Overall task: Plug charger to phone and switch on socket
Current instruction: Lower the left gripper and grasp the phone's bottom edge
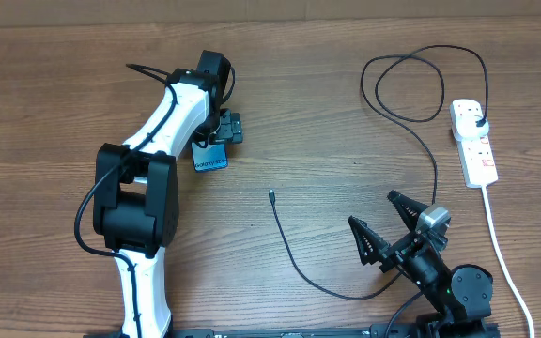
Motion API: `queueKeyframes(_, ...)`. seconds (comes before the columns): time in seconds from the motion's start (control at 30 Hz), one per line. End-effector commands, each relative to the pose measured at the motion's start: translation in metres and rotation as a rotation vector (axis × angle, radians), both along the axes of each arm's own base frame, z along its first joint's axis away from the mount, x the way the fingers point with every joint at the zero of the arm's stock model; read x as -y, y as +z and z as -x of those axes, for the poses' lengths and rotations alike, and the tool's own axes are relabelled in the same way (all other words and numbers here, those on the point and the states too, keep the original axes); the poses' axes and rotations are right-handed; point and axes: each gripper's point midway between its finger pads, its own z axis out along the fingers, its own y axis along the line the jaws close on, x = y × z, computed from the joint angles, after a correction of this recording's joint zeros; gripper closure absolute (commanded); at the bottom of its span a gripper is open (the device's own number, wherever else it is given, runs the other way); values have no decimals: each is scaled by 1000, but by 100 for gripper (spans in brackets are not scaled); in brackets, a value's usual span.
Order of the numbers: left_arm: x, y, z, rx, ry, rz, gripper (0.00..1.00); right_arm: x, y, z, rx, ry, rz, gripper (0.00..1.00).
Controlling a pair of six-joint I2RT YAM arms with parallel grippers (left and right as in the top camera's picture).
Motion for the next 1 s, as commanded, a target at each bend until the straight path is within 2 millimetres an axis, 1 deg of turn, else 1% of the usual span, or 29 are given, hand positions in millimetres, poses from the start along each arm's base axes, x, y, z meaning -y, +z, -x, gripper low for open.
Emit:
queueKeyframes(0.0, -8, 3, -11, 31, 44, -11, 0, -1, -2, 0, 4, 5, 0, 0)
queueKeyframes(0.2, -14, 3, -12, 34, 63, -1, 0, -1, -2, 0, 4, 5, 0, 0)
queueKeyframes(0.47, -8, -2, -17, 50, 62, 30, 0, -1, -2, 0, 4, 5, 0, 0)
queueKeyframes(0.83, -8, -5, -17, 52, 58, 30, 0, -1, -2, 0, 4, 5, 0, 0)
queueKeyframes(0.97, -6, -8, -17, 53, 19, 37, 0, -1, -2, 0, 4, 5, 0, 0)
